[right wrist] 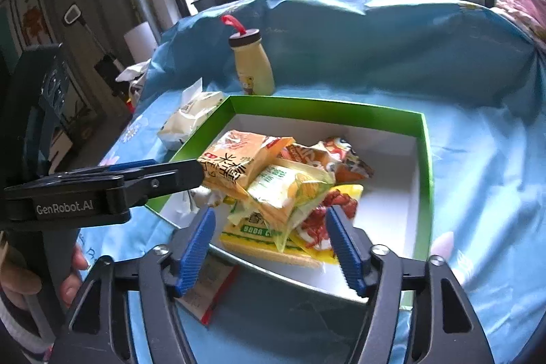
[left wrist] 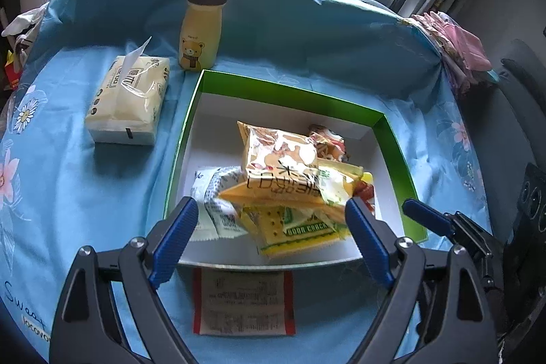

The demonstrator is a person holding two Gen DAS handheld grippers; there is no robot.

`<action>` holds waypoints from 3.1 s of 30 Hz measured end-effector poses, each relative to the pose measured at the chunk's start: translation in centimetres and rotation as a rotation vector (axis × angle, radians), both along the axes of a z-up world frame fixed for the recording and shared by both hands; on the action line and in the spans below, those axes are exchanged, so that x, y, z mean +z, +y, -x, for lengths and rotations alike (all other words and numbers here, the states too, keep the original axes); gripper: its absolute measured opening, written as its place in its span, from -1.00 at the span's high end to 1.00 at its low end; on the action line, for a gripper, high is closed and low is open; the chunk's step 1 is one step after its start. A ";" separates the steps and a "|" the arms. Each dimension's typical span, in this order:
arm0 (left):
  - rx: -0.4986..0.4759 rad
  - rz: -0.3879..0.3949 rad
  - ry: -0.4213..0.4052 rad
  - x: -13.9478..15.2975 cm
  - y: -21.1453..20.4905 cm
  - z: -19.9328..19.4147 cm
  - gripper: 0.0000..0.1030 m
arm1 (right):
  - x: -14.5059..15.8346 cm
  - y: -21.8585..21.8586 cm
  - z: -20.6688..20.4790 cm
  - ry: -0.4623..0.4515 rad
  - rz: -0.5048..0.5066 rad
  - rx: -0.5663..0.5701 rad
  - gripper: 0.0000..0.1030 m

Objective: Organize snacks
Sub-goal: 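Raise the open left gripper out of the box, then move the left gripper down to the red-edged white packet, then close the left gripper on the red-edged packet and lift it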

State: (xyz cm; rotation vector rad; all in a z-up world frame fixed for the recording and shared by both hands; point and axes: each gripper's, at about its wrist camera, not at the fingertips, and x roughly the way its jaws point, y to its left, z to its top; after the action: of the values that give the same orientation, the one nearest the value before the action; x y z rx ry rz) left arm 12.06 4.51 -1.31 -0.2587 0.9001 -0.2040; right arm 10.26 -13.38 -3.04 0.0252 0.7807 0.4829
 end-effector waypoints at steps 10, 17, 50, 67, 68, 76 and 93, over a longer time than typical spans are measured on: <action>0.001 -0.012 -0.015 0.8 -0.2 2.4 -0.72 | 1.1 -1.6 2.3 -0.021 -0.001 -0.051 -0.53; -0.003 -0.017 -0.024 1.2 -0.4 4.1 -0.72 | 1.4 -2.4 4.1 -0.019 -0.010 -0.057 -0.59; 0.039 0.044 0.127 -7.0 2.9 8.7 -0.99 | -6.7 0.3 6.8 0.215 -0.098 0.087 -0.59; 0.005 0.212 0.166 -8.9 4.1 6.8 -0.97 | -8.7 3.8 5.6 0.222 -0.094 0.168 -0.59; -0.002 0.215 0.165 -9.0 4.1 6.6 -0.97 | -8.8 4.0 5.5 0.221 -0.096 0.172 -0.59; -0.001 0.240 0.151 -9.2 4.5 6.3 -0.73 | -9.0 4.9 4.8 0.212 -0.122 0.198 -0.53; -0.001 0.211 0.144 -9.5 4.0 6.6 0.18 | -9.7 4.7 3.7 0.214 -0.110 0.187 0.49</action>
State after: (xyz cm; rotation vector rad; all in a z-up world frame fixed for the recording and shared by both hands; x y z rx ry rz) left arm 5.46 8.50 -10.86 -0.4737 1.0227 -0.2851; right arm 6.61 -8.66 -12.75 0.1083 0.9702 0.7088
